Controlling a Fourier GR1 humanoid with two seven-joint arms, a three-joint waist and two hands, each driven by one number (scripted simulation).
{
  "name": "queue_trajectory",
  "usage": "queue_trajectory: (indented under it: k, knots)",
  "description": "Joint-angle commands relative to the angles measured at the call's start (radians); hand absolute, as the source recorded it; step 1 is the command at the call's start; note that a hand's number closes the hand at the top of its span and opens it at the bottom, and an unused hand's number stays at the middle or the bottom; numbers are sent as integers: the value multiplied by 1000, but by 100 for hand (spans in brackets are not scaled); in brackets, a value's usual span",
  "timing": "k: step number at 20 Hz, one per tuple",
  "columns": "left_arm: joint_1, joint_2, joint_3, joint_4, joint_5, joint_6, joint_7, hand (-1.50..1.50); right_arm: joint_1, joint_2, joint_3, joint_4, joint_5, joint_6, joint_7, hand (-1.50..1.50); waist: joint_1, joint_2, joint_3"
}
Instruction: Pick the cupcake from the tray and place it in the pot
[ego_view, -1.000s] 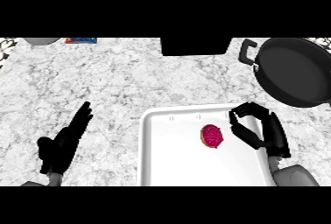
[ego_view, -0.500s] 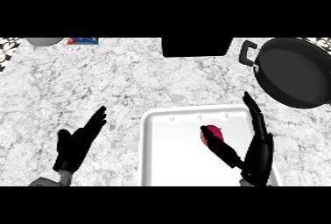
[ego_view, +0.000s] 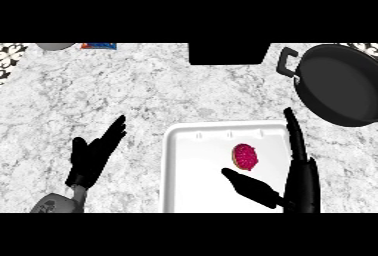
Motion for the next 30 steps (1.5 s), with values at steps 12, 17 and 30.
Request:
queue_trajectory:
  k: [12, 17, 30]
  knots:
    - [-39, -69, 30, 81, -40, -35, -16, 0, -124, 57, -57, 195, -166, 355, 290, -150, 20, 7, 4]
    - [-36, -62, 95, 21, -84, -67, 40, 0, -45, 4, -130, 148, -171, 362, 192, -150, 17, 4, 5]
    - [-31, -122, 156, 98, -123, -124, -6, 0, 100, 52, -171, 192, -355, 288, -180, -150, 14, 5, 5]
